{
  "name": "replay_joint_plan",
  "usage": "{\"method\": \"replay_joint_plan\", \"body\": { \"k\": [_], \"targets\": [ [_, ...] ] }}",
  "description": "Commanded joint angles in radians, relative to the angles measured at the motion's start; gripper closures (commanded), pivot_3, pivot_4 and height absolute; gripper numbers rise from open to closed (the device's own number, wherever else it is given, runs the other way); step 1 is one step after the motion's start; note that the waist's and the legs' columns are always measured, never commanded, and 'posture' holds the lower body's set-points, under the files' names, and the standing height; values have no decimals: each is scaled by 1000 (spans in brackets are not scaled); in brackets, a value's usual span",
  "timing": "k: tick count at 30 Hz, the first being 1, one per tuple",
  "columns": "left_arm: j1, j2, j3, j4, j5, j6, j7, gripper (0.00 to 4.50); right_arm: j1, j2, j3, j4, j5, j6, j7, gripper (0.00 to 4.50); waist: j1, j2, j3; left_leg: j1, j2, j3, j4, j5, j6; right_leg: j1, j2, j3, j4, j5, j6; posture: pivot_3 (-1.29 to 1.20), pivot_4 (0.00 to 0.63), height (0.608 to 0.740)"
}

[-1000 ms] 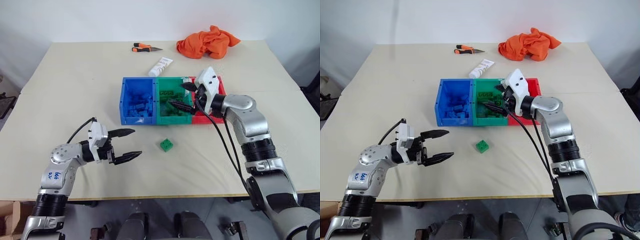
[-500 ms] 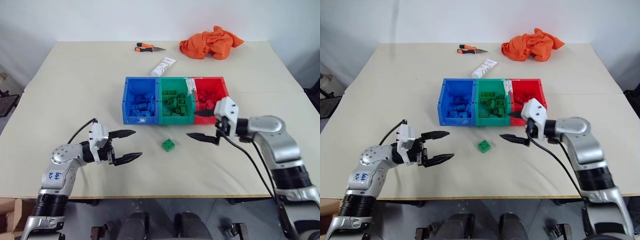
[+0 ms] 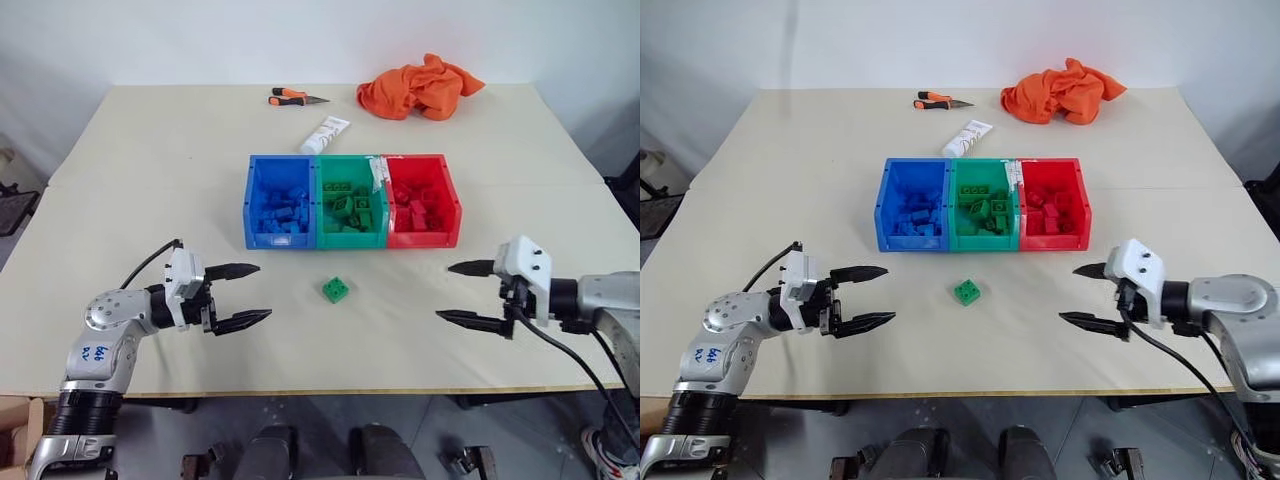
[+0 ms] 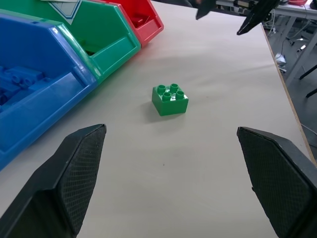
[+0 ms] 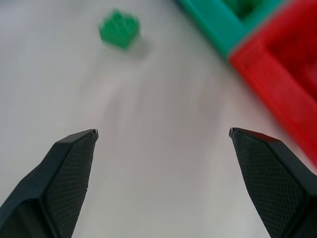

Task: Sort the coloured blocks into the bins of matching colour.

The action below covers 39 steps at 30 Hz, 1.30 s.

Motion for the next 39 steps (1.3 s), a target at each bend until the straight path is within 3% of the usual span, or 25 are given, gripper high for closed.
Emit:
{"method": "replay_joint_plan", "body": {
  "k": [1, 11, 17, 20, 24, 26, 30, 34, 39],
  "targets": [
    [2, 7, 11, -34, -13, -9, -3, 0, -57, 57, 107, -7, -29, 3, -23, 50, 3, 0, 0, 0, 0, 0, 0, 0, 0, 0, 0, 0, 0, 0, 0, 0, 150, 740],
    [77, 24, 46, -121, -29, 6, 21, 0, -306, 330, 364, 286, -166, -173, 0, 50, 0, 0, 0, -1, -1, -1, -1, 0, 0, -1, 0, -1, 0, 0, 0, 0, 150, 740],
    [129, 22, 60, -171, -33, 17, 51, 0, -373, 421, 392, 452, -212, -254, 8, 50, -5, 0, 0, -1, -1, -2, 0, 0, 0, -3, 0, -1, 4, 0, 0, 0, 150, 740],
    [142, 19, 60, -185, -36, 20, 63, 0, -385, 443, 396, 501, -232, -268, 3, 671, -6, 0, 0, -1, -1, -2, 0, 0, 0, -3, 0, -1, 5, 0, 0, 0, 150, 740],
    [150, 18, 63, -193, -39, 23, 71, 0, -376, 440, 378, 494, -225, -263, 9, 1998, -7, 0, 0, -1, -1, -2, 0, 0, 0, -3, 0, -1, 5, 0, 0, 0, 150, 740],
    [151, 18, 61, -191, -38, 21, 72, 0, -371, 430, 371, 493, -226, -266, 12, 2392, -10, 0, 0, -1, -1, -2, 0, 0, 0, -3, 0, -1, 5, 0, 0, 0, 150, 740],
    [137, 13, 53, -182, -35, 21, 75, 0, -362, 417, 351, 470, -216, -266, 9, 2391, -18, 0, 0, -1, -1, -2, 0, 0, 0, -3, 0, -1, 5, 0, 0, 0, 150, 740],
    [116, 9, 44, -167, -33, 22, 73, 0, -433, 440, 247, 381, -130, -172, -45, 2391, -21, 0, 0, -1, -1, -2, 0, 0, 0, -4, 0, -1, 6, 0, 0, 0, 150, 740],
    [92, 7, 33, -142, -29, 20, 63, 0, -589, 449, 177, 505, -144, -165, -127, 2391, -22, 0, 0, 0, -1, -1, 0, 1, -2, -5, 0, -1, 8, 0, 0, 0, 150, 740]
  ]
}}
